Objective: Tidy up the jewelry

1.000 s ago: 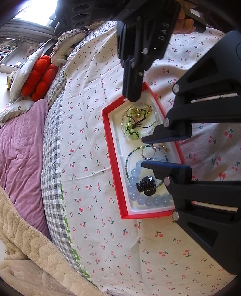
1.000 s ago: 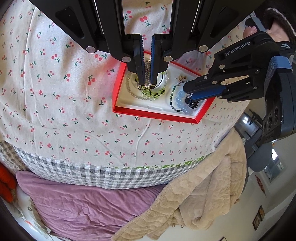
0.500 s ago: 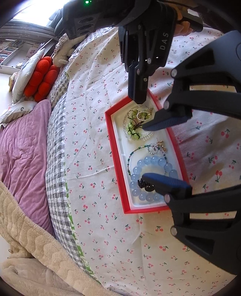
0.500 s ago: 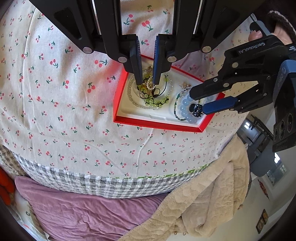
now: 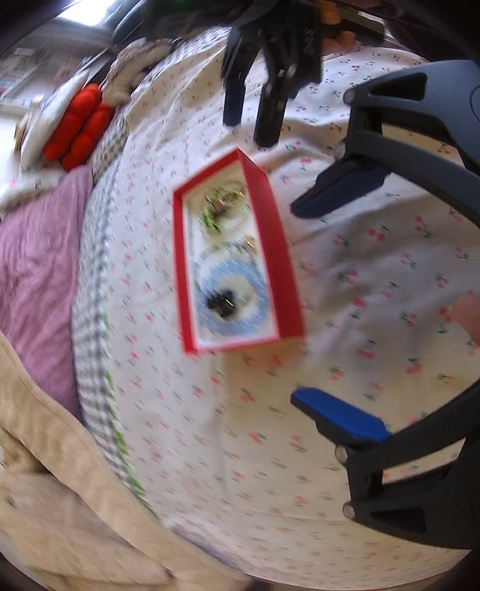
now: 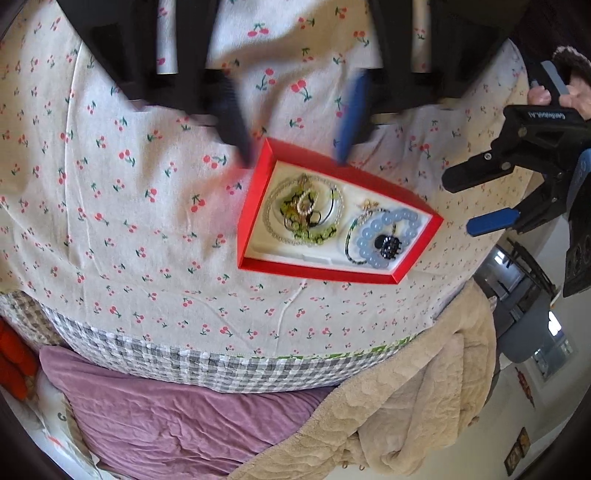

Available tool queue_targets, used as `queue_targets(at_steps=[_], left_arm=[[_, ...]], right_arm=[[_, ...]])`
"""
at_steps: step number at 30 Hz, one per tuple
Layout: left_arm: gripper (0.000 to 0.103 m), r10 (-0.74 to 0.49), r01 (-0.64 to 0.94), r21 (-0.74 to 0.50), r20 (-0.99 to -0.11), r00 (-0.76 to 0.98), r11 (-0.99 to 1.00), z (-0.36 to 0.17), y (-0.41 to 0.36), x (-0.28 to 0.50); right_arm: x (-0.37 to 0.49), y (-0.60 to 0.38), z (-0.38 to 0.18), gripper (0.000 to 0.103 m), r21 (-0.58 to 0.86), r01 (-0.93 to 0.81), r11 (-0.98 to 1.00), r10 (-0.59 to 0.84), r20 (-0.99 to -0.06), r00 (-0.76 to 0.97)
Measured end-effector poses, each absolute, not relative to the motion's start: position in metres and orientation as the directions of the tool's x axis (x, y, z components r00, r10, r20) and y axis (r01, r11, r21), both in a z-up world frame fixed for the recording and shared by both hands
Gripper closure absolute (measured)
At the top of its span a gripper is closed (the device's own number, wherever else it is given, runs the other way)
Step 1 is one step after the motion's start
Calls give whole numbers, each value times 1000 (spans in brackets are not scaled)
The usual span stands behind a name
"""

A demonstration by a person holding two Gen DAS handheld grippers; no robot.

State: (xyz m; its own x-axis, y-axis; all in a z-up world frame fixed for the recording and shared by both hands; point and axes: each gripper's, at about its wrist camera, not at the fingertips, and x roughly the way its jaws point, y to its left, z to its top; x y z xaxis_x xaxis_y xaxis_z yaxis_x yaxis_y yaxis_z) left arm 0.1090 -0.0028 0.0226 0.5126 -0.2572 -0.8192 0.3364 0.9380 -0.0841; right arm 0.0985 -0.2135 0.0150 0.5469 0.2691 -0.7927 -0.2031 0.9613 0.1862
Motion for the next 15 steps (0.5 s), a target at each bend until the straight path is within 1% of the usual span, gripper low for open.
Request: queue_targets(at_steps=[1, 4, 6, 7, 9, 10, 12, 15], left_arm=[[1, -250, 318, -91, -827, 503, 944, 21, 1, 107], [1, -204, 249, -92, -857, 473, 964, 12, 12, 101], [1, -177, 221, -81, -871, 458, 972, 8, 17, 96], [1, -150, 206, -61, -880, 452, 977, 6, 19, 93], [1, -115, 188, -32, -885, 451, 982, 5, 22, 85], [1, -105, 181, -25, -886, 451, 983, 4, 23, 80], [1, -94, 169, -19, -888, 449, 985, 4, 25, 73], [1, -71, 139, -8, -889, 452, 990, 4, 28, 61]], right_arm=[[93, -212, 16, 24, 174, -196, 965, 256, -791, 556], [82, -206, 16, 24, 145, -203, 968, 235, -804, 546], [75, -201, 17, 19, 124, -206, 971, 219, -811, 543], [69, -197, 18, 16, 112, -210, 971, 212, -808, 550], [62, -192, 21, 7, 91, -216, 972, 200, -802, 562], [56, -188, 23, 0, 69, -209, 975, 179, -802, 570], [49, -184, 25, 0, 42, -197, 980, 150, -805, 574], [39, -177, 29, 0, 39, -189, 981, 142, -807, 573]])
